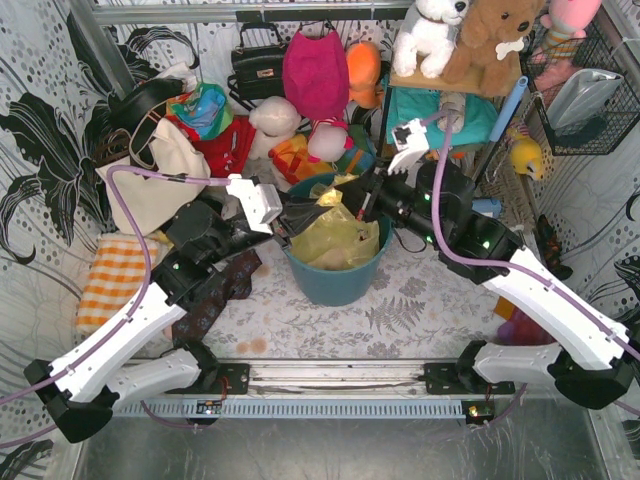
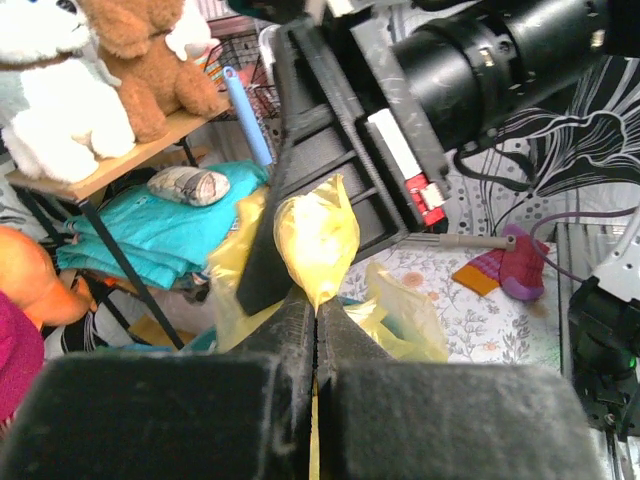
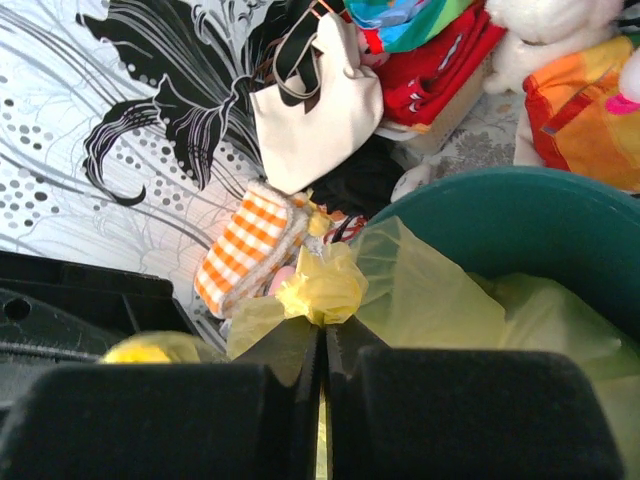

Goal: Tie the trash bag

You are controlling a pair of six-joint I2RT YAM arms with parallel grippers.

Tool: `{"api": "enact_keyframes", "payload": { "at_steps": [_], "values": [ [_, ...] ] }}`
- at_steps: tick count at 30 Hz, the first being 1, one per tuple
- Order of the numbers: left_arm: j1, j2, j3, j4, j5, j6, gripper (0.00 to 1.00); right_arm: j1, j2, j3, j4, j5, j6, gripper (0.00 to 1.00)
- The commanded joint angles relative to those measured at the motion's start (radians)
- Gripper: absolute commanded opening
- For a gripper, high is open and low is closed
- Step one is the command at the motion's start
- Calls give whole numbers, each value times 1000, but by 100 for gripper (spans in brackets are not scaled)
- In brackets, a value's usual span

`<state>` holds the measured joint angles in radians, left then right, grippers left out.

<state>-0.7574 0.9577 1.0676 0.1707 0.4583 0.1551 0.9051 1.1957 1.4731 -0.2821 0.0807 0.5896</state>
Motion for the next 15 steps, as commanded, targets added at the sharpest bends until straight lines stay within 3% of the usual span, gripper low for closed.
{"api": "enact_keyframes", "payload": {
  "at_steps": [1, 6, 15],
  "values": [
    [1, -25, -26, 66, -82, 25, 0, 4, -87, -102, 147, 96, 90, 0],
    [1, -10, -3, 9, -109, 48, 0, 3, -124, -179, 200, 99, 141, 0],
    [1, -24, -9, 46, -110, 30, 0, 4, -122, -203, 252, 14, 150, 0]
  ]
}}
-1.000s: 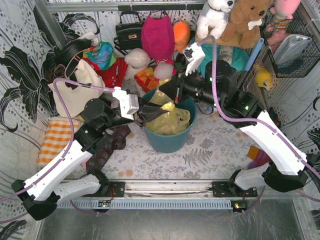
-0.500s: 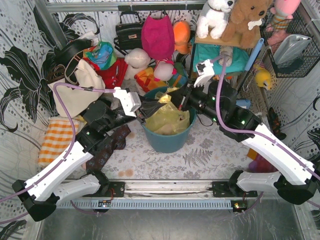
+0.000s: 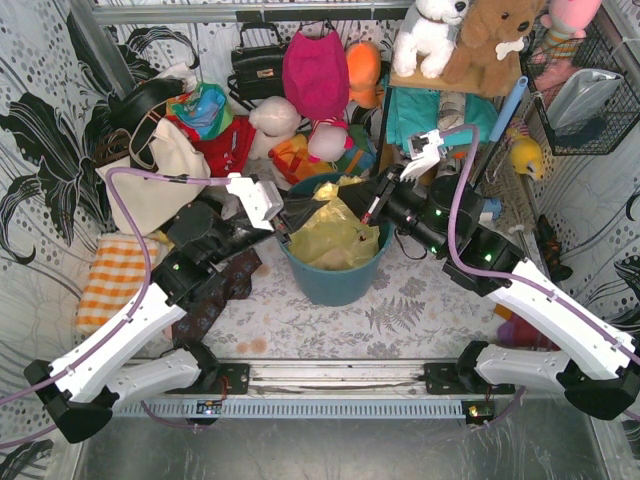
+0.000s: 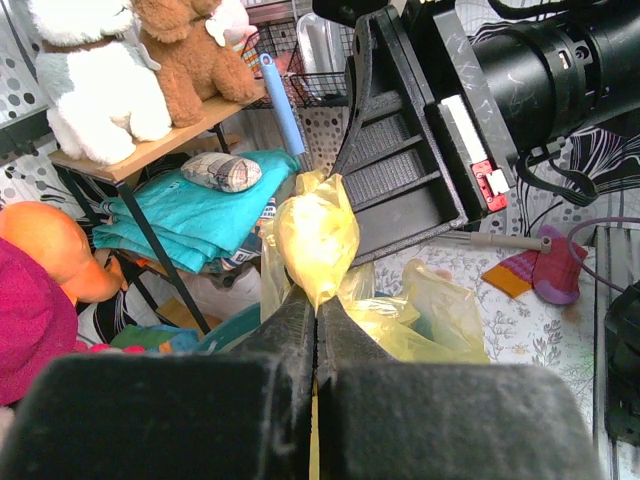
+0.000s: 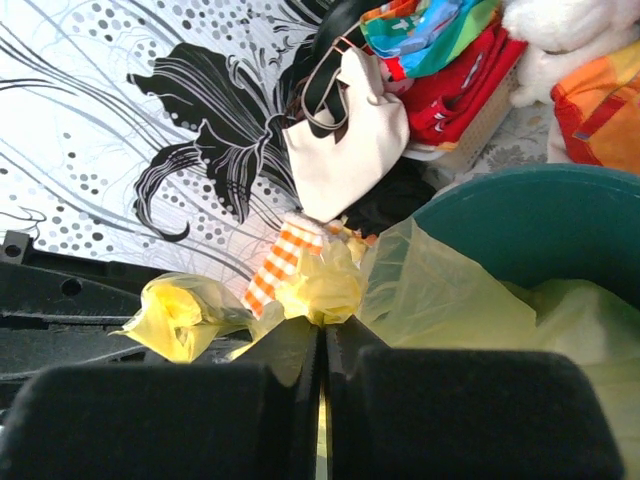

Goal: Tie the trash bag

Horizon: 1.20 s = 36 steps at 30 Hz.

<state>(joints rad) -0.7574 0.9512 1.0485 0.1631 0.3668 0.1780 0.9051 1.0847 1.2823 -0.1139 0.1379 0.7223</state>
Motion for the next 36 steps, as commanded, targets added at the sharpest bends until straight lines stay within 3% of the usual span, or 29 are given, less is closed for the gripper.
{"api": "enact_keyframes", "payload": {
  "at_steps": [1, 13, 27, 36],
  "values": [
    [2, -17, 12, 53, -17, 7, 2, 4, -16, -20, 102, -56, 9, 0],
    [1, 0, 28, 26, -84, -16, 7, 4, -39, -110, 290, -205, -78, 0],
    [1, -25, 16, -16, -131, 0, 9, 5, -71, -108, 281, -185, -176, 0],
    [1, -26, 24, -45, 80, 15, 10, 4, -49, -111, 287, -144, -141, 0]
  ]
}}
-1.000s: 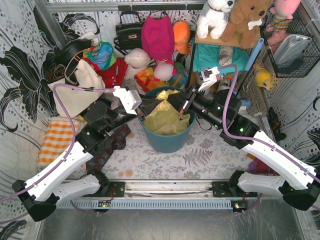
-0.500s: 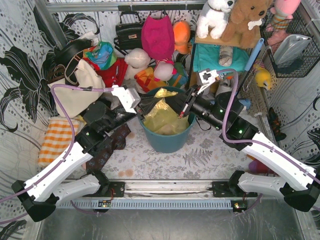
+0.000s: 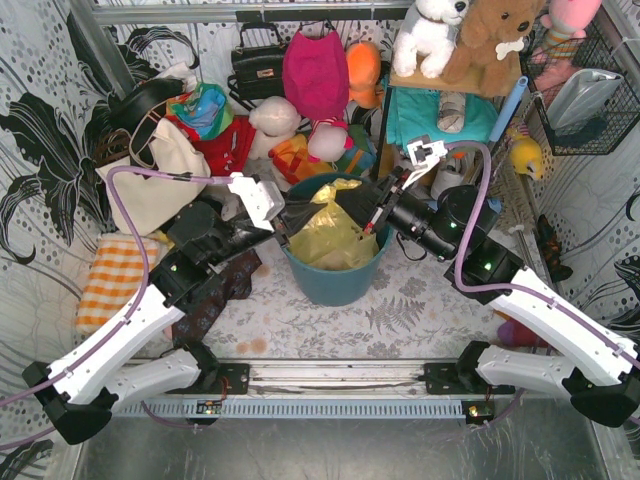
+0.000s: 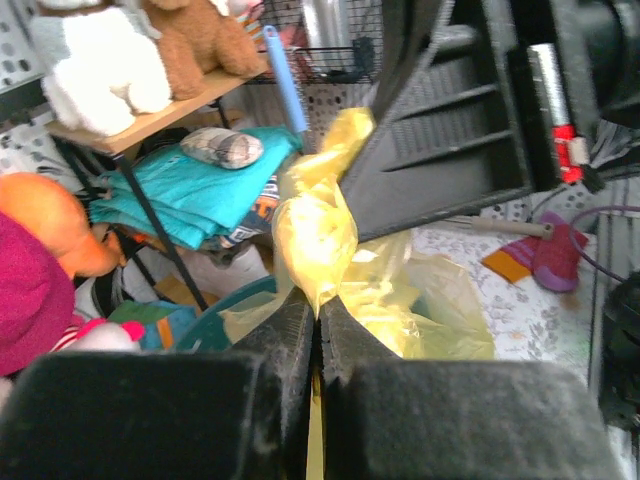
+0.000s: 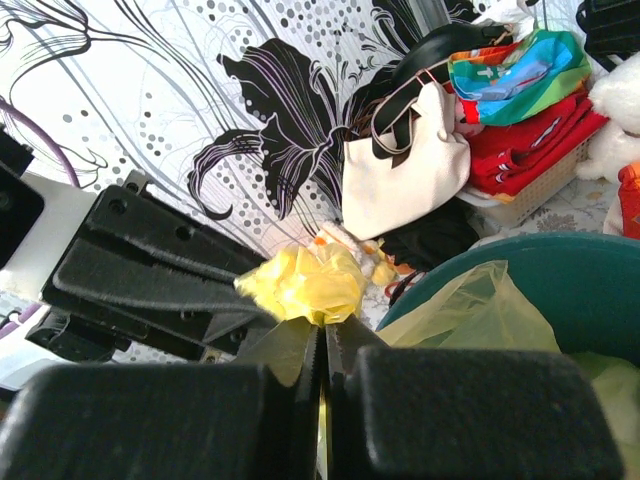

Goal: Tie the trash bag

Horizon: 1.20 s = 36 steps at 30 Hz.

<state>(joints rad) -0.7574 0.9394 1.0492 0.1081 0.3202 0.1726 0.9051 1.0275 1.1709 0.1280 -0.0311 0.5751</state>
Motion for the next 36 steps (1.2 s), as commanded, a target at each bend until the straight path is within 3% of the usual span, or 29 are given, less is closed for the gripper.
{"api": "enact_keyframes", "payload": {
  "at_steps": [1, 5, 17, 25, 36],
  "values": [
    [1, -17, 25, 1, 145, 23, 9, 4, 13, 3, 54, 30, 7, 0],
    [1, -29, 41, -32, 184, 39, 0, 4, 37, 29, 76, 44, 9, 0],
    [21, -25, 5, 14, 120, 106, 0, 4, 65, 89, 101, 10, 49, 0],
    [113, 24, 25, 59, 255, 43, 0, 4, 65, 97, 90, -53, 78, 0],
    [142, -55, -8, 69, 224, 18, 0, 4, -1, 55, -71, 120, 62, 0]
  ]
}}
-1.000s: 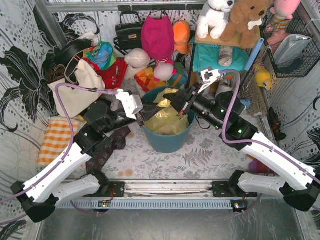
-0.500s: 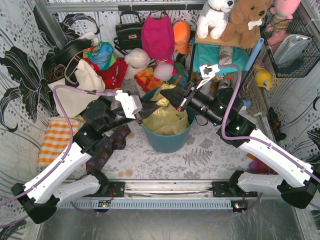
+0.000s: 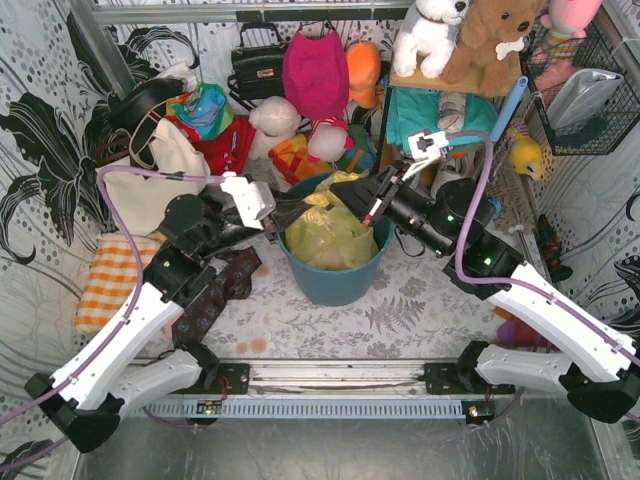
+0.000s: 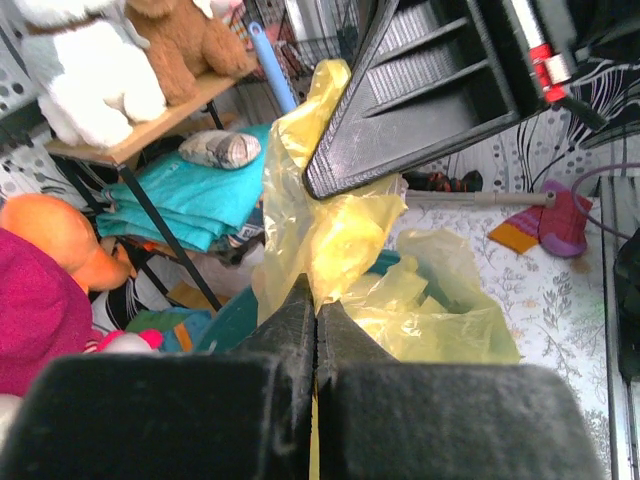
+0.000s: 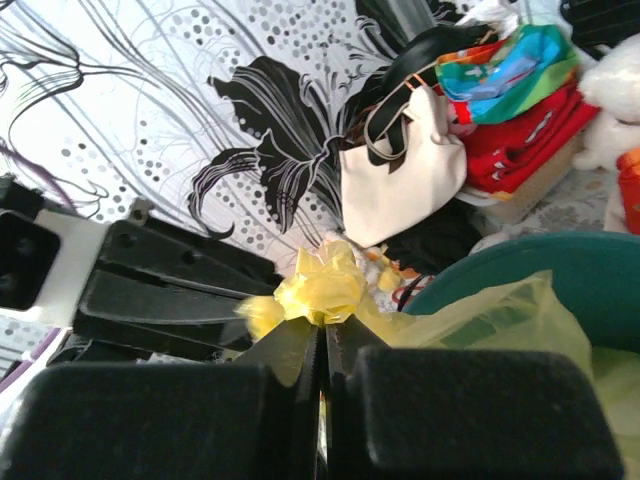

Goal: Tie the trash bag

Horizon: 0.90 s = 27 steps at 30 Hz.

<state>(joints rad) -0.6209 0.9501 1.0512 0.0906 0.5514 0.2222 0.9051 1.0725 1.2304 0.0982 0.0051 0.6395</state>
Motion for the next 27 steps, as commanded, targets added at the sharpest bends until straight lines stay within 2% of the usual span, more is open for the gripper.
{"api": "enact_keyframes", "payload": {
  "at_steps": [1, 5, 8, 12, 24, 27],
  "values": [
    [6, -76, -10, 92, -8, -40, 0, 4, -49, -9, -45, 88, -1, 0],
    [7, -97, 1, 115, 59, -84, 0, 4, -50, -27, -60, 90, 7, 0],
    [6, -74, 31, 135, 172, -133, 0, 4, -43, -29, -62, 79, 8, 0],
    [5, -6, 107, 97, 338, -166, 0, 4, -30, -16, -76, 69, 3, 0],
    [6, 189, 288, -37, 705, -142, 0, 4, 5, 35, -141, 35, -4, 0],
    [8, 222, 304, 24, 805, -189, 0, 4, 7, 55, -175, 29, -20, 0]
  ]
}}
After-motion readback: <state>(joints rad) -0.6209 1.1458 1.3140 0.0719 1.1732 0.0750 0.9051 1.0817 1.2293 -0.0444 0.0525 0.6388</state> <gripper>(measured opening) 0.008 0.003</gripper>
